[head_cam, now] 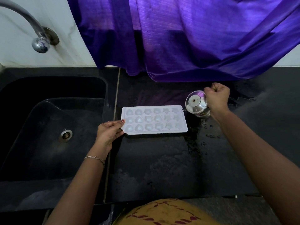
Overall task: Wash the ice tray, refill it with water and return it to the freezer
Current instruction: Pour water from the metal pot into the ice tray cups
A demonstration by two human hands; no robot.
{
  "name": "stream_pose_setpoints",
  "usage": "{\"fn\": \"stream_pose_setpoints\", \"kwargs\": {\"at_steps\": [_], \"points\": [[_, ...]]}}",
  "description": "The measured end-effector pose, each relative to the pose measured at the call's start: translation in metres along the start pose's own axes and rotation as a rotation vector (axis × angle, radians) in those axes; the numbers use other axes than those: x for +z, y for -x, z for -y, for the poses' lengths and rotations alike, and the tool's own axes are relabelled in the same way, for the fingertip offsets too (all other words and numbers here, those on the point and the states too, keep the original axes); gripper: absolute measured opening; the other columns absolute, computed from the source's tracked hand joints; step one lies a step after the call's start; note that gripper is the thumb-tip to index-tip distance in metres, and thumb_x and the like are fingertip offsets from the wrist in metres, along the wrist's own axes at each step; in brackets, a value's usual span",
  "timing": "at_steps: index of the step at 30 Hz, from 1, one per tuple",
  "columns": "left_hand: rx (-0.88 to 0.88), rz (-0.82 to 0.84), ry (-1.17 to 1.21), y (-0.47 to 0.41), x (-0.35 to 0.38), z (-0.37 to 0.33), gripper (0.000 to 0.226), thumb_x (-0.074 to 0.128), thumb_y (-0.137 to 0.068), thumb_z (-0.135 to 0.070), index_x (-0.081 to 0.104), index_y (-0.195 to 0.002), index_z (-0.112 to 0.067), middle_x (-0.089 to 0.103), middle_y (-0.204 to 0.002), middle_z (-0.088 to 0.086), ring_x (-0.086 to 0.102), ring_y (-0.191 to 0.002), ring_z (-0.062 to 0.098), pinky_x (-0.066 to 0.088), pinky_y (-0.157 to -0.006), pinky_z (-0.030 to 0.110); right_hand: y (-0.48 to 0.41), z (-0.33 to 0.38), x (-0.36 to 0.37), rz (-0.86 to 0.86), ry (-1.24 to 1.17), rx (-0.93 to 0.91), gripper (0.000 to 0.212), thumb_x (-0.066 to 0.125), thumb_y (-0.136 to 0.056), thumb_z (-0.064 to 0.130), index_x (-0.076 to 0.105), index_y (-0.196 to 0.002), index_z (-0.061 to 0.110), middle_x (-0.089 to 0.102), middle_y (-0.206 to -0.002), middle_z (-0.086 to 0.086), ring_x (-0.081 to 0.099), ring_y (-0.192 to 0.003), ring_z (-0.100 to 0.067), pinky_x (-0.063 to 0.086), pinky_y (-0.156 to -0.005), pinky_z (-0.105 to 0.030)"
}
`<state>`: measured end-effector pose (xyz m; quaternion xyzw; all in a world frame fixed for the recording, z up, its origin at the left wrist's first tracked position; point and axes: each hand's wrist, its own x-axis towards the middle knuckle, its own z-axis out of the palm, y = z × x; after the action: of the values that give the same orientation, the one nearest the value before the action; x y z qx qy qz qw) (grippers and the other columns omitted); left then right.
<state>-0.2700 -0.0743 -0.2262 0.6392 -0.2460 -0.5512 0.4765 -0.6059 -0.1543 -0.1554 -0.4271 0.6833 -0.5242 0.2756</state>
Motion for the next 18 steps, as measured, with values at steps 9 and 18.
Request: {"fn": "stream_pose_setpoints", "kwargs": {"at_steps": [9, 18], "points": [[-0.012, -0.012, -0.001, 0.001, 0.001, -0.001, 0.014, 0.075, -0.082, -0.015, 0.071, -0.088, -0.002, 0.072, -0.097, 0.014, 0.065, -0.081, 0.018, 0.060, -0.069, 0.023, 0.008, 0.000, 0.003, -0.030, -0.150, 0.160, 0.042, 0.051, -0.080, -0.005, 0.027, -0.057, 0.021, 0.027, -0.054, 0.003, 0.025, -0.045, -0.007, 0.028, -0.045, -0.024], [-0.004, -0.019, 0.011, 0.005, 0.004, -0.004, 0.011, 0.073, -0.084, -0.012, 0.069, -0.086, -0.002, 0.069, -0.079, 0.005, 0.063, -0.052, 0.001, 0.054, -0.054, 0.015, 0.013, 0.014, 0.017, 0.030, -0.113, 0.088, 0.041, 0.052, -0.079, -0.006, 0.027, -0.056, 0.019, 0.028, -0.053, 0.003, 0.026, -0.040, -0.003, 0.030, -0.043, -0.021]]}}
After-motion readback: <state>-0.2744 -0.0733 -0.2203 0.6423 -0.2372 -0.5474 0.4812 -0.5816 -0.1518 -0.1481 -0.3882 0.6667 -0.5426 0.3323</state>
